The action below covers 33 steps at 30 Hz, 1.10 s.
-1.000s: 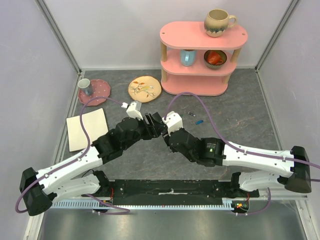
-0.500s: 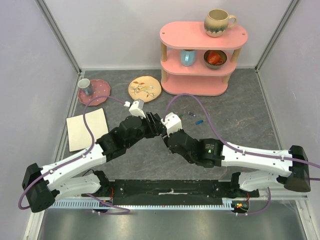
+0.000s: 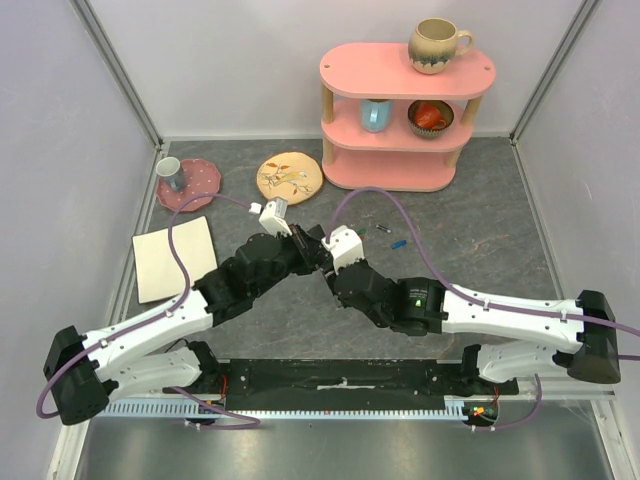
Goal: Load the batteries into the remote control
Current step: Pick up the remote control from the center of the board, then remove the battery cover from the remote control.
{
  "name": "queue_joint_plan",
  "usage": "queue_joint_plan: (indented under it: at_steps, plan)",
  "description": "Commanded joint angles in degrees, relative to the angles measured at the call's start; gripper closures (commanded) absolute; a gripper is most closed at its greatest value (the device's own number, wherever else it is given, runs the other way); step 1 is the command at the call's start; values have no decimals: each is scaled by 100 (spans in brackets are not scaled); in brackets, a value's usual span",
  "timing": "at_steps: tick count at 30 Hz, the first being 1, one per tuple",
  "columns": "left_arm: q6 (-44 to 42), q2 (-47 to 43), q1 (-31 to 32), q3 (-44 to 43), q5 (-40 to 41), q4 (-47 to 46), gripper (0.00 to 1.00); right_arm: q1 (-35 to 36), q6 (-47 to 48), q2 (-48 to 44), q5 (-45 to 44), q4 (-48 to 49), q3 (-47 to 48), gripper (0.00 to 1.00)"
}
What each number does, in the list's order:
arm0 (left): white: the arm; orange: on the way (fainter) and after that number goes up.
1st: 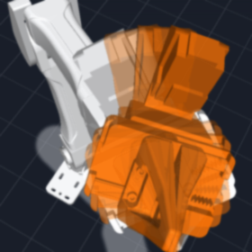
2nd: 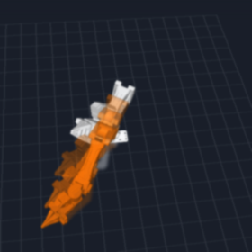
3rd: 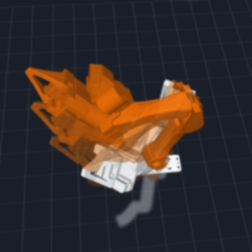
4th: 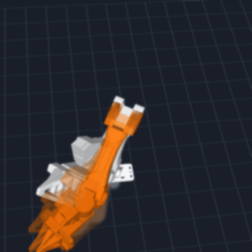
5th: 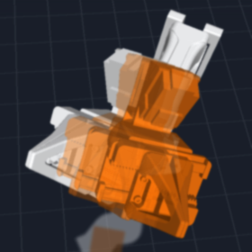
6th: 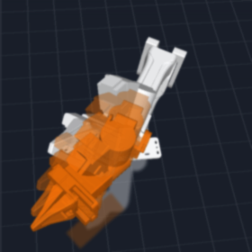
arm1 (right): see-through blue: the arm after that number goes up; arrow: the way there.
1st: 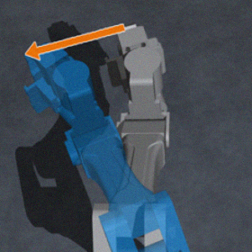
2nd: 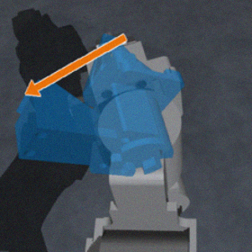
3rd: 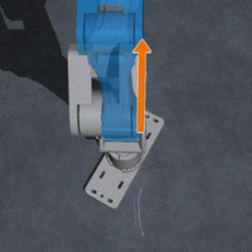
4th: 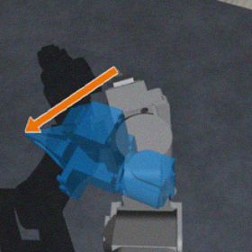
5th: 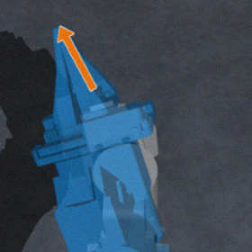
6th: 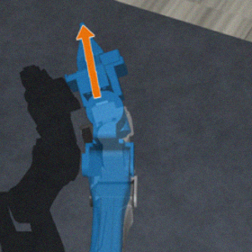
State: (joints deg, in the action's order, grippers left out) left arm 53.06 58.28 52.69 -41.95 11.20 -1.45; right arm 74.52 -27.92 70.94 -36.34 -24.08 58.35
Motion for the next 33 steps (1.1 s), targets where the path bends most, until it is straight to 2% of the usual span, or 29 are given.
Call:
queue_joint_plan:
  at_steps: [1,4,7,10,12,15,19,21,23,26,33]
  plan:
    - [-15,-211,-22,249,128,-241,98,36,-55,-316,-137,79,221,40]
    - [-58,-500,-22,416,469,-294,98,45,-222,-571,-146,-71,195,13]
    - [-94,-870,-30,767,1004,-582,98,-16,-573,-904,-32,-132,37,6]
    - [-252,-1406,-30,1302,1418,-1118,98,-130,-1021,-1212,109,-36,-252,3]
    - [-419,-1732,-30,1733,1534,-1856,98,-236,-1450,-1371,170,235,-481,2]
    - [-638,-1960,-30,2182,1578,-2770,98,-472,-2021,-1714,512,1060,-1139,2]
    - [-841,-2066,-30,2551,1438,-3623,98,-1035,-2724,-2013,1976,2361,-2079,2]
    - [-902,-2058,-30,2710,1385,-4027,98,-1325,-2972,-1996,2366,3161,-2318,2]
    - [-937,-2049,-30,2745,1315,-4126,98,-1449,-3271,-1952,2770,3862,-2617,3]
    - [-990,-1996,-30,2701,1236,-4135,98,-1555,-3395,-1724,3035,4348,-2688,4]
    - [-1061,-1847,-30,2596,1068,-4117,98,-1563,-3395,-1135,3308,4728,-2407,5]
